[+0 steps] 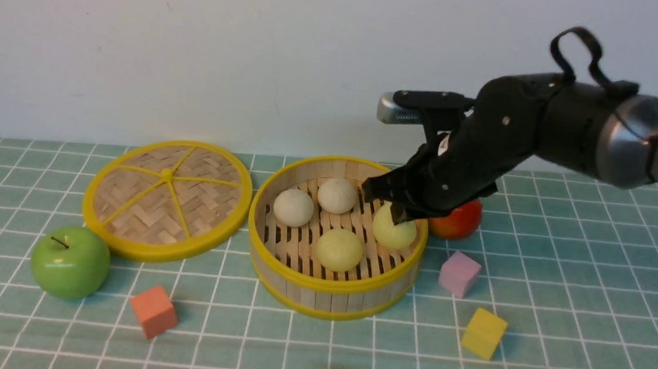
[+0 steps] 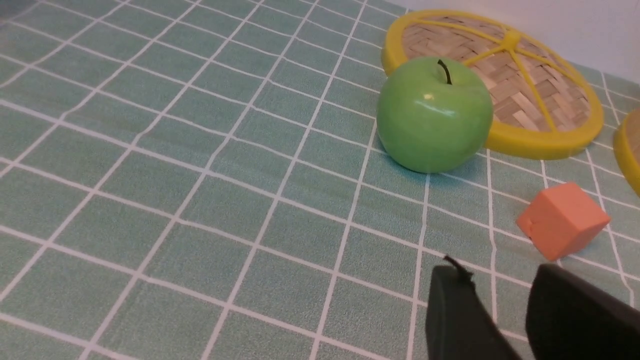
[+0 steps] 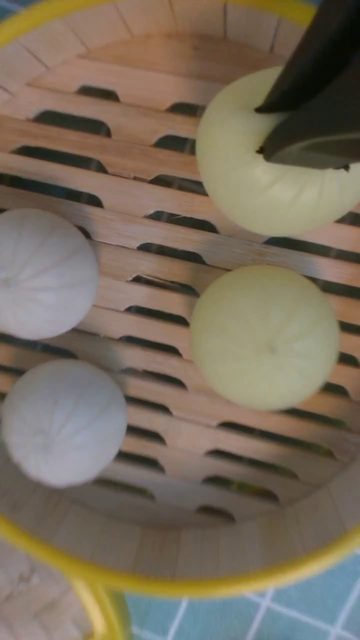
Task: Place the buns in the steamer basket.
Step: Use the right arm to put the steamed stuffed bun into the steamer
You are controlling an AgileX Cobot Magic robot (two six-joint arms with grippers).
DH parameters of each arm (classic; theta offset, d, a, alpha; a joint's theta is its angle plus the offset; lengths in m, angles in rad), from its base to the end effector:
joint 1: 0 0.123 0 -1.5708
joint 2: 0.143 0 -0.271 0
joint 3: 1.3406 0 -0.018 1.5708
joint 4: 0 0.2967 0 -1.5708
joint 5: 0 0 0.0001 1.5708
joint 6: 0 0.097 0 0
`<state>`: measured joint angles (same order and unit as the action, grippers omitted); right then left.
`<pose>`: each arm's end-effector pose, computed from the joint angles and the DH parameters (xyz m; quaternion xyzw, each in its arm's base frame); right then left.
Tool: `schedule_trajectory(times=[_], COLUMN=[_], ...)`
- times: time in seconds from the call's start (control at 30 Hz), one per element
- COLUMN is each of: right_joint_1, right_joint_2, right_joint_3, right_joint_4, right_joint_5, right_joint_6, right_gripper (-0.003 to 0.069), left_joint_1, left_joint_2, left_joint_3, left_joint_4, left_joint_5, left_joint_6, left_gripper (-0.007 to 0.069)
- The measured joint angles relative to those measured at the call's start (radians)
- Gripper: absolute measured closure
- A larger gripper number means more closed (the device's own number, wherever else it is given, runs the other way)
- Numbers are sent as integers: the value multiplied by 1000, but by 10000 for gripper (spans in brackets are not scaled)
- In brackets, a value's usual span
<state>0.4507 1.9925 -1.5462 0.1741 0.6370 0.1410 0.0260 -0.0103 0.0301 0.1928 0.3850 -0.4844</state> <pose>0.4296 0.2190 0.1839 -0.0956 0.9520 0.1487 0.2498 0.1180 0.0101 0.1671 -0.1541 0.7930 -0.0532 0.5869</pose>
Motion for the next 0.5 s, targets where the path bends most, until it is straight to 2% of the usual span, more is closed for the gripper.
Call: schedule_trajectory(times=[0.3, 0.4, 0.5], right_joint_1=[0, 0, 0], right_joint_2=[58, 58, 51], right_joint_3=[0, 0, 0], right_joint_4=[31, 38, 39], right_joint_5=[-44, -49, -50], right_joint_6=[-1, -1, -1], right_gripper=[631, 596, 512], left_joint_1=[0, 0, 0], left_joint_2=[0, 0, 0], left_joint_3=[0, 0, 0], left_joint_4=[0, 0, 0], left_joint_5=[0, 0, 0], left_joint_6=[0, 0, 0], left_gripper=[407, 407, 407])
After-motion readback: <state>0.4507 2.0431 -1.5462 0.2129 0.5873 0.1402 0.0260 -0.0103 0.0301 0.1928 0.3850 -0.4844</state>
